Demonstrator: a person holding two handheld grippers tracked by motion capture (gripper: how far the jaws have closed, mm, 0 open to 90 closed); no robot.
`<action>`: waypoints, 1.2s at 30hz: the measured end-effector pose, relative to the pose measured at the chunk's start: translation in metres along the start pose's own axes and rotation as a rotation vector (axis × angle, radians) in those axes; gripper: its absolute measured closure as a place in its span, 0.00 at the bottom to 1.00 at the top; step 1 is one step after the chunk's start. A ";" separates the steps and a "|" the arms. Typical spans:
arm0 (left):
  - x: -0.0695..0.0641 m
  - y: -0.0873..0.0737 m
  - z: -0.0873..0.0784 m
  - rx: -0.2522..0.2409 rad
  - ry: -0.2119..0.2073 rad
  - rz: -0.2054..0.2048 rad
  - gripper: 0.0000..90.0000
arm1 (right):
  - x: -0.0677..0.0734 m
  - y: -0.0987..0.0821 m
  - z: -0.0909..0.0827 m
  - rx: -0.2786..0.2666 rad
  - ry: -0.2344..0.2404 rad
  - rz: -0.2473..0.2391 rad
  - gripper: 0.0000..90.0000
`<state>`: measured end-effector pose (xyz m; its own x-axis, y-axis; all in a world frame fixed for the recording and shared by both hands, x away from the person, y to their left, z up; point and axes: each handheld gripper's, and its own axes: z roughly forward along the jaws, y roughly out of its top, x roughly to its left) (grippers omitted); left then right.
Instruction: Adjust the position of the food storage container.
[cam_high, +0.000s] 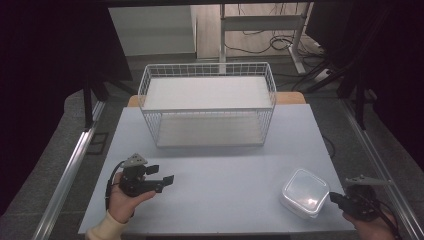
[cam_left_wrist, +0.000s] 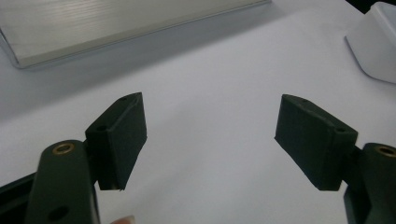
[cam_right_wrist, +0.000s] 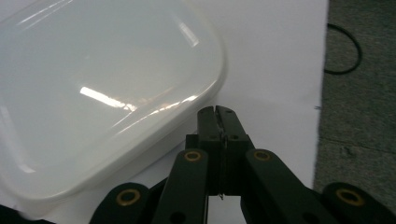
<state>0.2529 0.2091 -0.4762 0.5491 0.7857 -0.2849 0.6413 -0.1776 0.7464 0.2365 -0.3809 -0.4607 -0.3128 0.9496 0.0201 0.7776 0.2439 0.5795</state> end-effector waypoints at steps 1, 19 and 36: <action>0.000 0.000 0.000 0.001 0.000 0.003 0.27 | 0.002 0.000 0.001 0.000 0.008 -0.003 0.99; 0.002 0.000 0.000 0.001 0.011 -0.008 0.27 | 0.009 0.025 0.018 -0.029 0.032 -0.054 0.99; 0.004 0.001 0.001 0.004 0.017 -0.012 0.27 | 0.049 0.058 0.047 -0.002 0.096 -0.171 0.99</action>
<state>0.2559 0.2114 -0.4775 0.5322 0.7978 -0.2834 0.6498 -0.1703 0.7408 0.2920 -0.3110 -0.4646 -0.4907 0.8713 -0.0015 0.7077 0.3995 0.5827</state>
